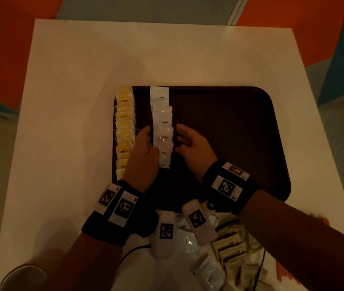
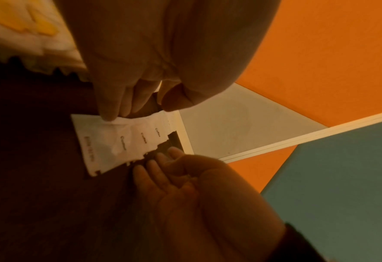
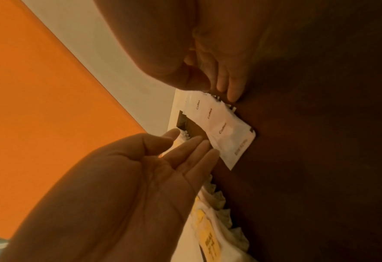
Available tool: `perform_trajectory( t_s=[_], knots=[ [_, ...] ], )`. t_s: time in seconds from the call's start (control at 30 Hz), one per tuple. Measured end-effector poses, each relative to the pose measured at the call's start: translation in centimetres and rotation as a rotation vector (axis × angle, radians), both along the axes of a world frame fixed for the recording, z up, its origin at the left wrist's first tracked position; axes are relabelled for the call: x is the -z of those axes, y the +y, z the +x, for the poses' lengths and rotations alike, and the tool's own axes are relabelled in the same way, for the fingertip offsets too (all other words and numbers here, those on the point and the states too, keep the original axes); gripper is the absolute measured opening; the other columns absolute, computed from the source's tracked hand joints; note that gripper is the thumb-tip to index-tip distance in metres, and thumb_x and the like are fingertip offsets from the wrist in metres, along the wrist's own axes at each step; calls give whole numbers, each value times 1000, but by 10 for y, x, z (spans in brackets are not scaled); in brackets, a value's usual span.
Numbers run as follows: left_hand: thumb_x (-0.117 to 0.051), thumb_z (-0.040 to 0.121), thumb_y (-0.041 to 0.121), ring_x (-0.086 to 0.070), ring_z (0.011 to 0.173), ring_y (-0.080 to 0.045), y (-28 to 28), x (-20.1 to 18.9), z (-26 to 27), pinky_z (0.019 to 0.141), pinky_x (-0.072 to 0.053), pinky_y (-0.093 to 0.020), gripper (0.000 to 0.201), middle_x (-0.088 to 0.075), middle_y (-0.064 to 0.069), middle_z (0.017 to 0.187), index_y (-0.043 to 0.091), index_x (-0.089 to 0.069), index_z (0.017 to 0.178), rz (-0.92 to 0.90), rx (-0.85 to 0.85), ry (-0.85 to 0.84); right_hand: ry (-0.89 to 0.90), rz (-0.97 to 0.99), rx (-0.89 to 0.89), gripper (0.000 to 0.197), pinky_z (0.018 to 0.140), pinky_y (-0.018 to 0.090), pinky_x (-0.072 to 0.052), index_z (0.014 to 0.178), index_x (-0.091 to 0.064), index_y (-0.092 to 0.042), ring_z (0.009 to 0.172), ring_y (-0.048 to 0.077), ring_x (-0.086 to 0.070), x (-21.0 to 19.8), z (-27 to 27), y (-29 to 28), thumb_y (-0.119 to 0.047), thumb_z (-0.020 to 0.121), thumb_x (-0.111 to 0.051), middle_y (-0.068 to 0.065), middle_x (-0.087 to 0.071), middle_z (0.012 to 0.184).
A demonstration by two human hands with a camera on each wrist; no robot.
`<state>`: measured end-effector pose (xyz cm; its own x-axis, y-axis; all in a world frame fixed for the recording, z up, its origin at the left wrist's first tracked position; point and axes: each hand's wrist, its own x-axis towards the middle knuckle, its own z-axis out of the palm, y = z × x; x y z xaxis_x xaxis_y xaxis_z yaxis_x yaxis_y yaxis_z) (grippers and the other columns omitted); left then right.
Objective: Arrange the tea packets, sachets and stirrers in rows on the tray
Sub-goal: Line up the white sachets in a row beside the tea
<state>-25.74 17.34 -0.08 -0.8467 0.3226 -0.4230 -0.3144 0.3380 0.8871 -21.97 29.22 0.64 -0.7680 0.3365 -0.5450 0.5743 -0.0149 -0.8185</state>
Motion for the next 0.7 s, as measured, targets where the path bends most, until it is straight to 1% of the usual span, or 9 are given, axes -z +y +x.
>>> perform_trajectory(
  t_s=[0.1,0.2,0.3,0.37,0.43,0.47,0.57,0.63,0.7],
  knots=[
    [-33,93,-3,-38,125,-16,-1,1,3,101,-34,-27,53,-36,-11,143,9,-21,143,17,-2,-33,25,-15,-3,57,101,24,-35,139,-35,-11,129,14,-40,-4,1,-2,12,87,-42,5,-40,144],
    [-34,94,-1,-40,126,-18,-1,0,3,106,-36,-34,52,-39,-9,141,10,-21,143,23,-2,-45,56,-45,-5,54,97,20,-35,137,-38,-9,118,8,-41,-9,0,-2,12,87,-41,5,-43,142],
    [-34,95,0,-43,115,-11,0,-1,4,97,-39,-30,50,-41,1,129,11,-23,143,38,1,-62,62,-38,-12,53,97,19,-35,136,-40,-9,113,4,-40,-10,1,0,13,87,-40,5,-44,140],
    [-34,95,0,-45,110,-11,0,-2,6,93,-40,-29,49,-44,0,125,11,-23,142,53,-8,-77,62,-41,-13,53,98,19,-35,135,-42,-9,112,5,-40,-10,1,0,14,87,-40,3,-47,135],
    [-33,95,0,-47,107,-12,1,-3,8,90,-41,-28,49,-47,-1,120,10,-23,142,63,-19,-88,53,-35,-12,53,98,20,-35,134,-42,-8,114,5,-41,-10,0,0,15,86,-40,-2,-48,127],
    [-33,96,0,-47,106,-11,1,-3,9,88,-41,-25,49,-47,2,116,9,-22,142,52,-19,-81,45,-26,-14,54,100,21,-35,135,-41,-8,117,7,-41,-9,-1,1,15,86,-40,-3,-47,128],
    [-33,96,2,-47,98,-3,3,-6,11,74,-40,-8,48,-45,12,107,10,-22,143,20,-11,-59,26,-6,-29,55,105,30,-36,136,-40,-10,131,19,-40,-7,-3,3,13,86,-42,5,-43,142],
    [-33,96,2,-44,101,-4,4,-8,11,74,-40,-7,48,-42,10,109,10,-22,143,20,-17,-57,26,-12,-43,55,108,33,-35,136,-40,-9,132,22,-39,-7,-3,4,13,86,-43,7,-43,142],
    [-34,97,3,-42,105,-5,4,-9,11,82,-39,-16,48,-39,10,112,10,-22,143,15,-21,-56,30,-27,-51,55,109,34,-34,136,-40,-10,132,21,-39,-7,-3,6,12,86,-43,7,-43,143]
  ],
)
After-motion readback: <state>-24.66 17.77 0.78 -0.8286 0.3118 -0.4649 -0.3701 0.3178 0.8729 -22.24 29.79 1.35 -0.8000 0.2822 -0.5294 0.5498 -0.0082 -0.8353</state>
